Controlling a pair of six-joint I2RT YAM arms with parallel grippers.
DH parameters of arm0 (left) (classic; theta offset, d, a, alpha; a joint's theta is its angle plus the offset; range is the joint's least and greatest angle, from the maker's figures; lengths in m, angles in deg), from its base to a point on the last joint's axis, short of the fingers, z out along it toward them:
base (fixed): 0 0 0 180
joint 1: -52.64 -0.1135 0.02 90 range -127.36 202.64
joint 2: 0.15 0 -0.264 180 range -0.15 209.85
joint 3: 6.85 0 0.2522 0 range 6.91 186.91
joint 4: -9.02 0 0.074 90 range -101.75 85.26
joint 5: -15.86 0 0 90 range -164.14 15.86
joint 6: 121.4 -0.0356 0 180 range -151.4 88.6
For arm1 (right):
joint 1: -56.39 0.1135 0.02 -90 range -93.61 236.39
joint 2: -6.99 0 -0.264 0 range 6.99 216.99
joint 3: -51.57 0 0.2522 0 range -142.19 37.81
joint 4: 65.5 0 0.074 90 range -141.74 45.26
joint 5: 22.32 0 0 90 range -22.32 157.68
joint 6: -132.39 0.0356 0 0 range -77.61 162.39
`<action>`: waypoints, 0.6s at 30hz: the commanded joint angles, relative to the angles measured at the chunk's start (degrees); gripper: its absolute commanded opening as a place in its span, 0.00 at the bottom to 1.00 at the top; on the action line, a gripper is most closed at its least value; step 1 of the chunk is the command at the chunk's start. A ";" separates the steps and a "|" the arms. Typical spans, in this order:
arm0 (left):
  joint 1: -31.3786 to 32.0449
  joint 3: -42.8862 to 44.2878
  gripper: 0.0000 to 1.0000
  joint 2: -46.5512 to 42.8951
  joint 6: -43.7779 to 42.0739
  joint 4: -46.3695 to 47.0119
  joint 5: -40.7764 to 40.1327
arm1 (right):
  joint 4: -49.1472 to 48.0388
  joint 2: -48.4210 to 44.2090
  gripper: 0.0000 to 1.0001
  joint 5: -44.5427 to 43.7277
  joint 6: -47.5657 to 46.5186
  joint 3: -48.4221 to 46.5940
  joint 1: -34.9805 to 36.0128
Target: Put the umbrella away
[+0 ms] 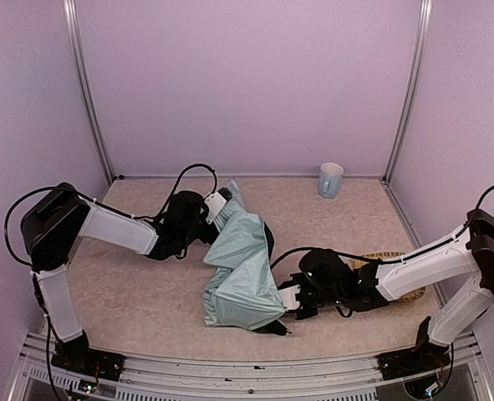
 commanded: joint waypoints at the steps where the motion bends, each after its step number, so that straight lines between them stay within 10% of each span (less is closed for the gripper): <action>1: 1.59 -0.76 0.86 -13.09 6.81 1.54 -6.27 | 8.35 1.80 0.00 5.90 -0.12 0.64 0.17; 18: 26.71 -18.33 0.99 -53.90 22.53 -24.37 -11.64 | 6.54 4.46 0.00 8.45 2.16 -1.09 -1.77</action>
